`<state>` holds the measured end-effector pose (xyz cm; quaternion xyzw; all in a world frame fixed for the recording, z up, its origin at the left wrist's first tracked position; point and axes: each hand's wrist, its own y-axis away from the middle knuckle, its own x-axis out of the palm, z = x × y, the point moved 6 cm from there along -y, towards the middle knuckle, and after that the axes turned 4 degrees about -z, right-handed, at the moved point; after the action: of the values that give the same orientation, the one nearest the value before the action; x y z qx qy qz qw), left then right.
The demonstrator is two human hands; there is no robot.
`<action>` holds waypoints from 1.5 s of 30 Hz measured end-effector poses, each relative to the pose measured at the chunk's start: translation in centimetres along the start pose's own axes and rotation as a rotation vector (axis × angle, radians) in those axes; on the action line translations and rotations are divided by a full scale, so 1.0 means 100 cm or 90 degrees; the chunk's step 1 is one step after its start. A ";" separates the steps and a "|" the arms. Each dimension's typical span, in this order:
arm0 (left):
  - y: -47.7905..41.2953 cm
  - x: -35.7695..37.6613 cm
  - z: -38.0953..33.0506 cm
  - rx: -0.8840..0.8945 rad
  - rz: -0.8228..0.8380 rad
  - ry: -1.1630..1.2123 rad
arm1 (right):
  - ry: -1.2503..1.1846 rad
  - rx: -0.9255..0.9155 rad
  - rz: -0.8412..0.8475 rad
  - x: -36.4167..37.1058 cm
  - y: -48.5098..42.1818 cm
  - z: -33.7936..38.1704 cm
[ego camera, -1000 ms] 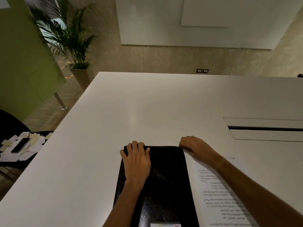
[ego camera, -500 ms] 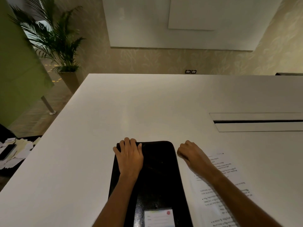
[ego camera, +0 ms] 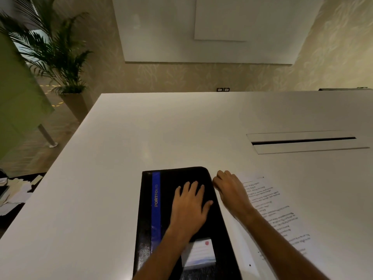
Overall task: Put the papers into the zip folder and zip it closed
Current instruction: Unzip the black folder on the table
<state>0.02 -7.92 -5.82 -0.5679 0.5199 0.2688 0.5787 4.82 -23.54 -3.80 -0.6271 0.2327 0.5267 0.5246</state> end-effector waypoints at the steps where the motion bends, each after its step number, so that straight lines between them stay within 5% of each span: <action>1: 0.007 0.007 -0.002 -0.013 0.005 0.010 | -0.010 0.015 -0.003 0.000 0.001 0.001; 33: 0.014 0.019 0.004 -0.009 0.081 -0.002 | -0.048 0.165 -0.037 -0.063 0.159 0.054; 38: 0.019 -0.016 -0.011 0.075 -0.034 0.251 | -0.053 0.206 -0.054 -0.071 0.189 0.061; 42: 0.061 -0.044 -0.040 0.240 0.076 0.219 | -0.054 0.235 -0.061 -0.071 0.190 0.060; 45: 0.093 -0.030 -0.041 0.228 0.174 0.126 | -0.071 0.251 -0.065 -0.066 0.196 0.059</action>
<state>-10.56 -8.98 -5.89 -0.4039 0.6856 0.1913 0.5747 -16.41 -26.60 -5.30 -0.4932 0.2694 0.4777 0.6752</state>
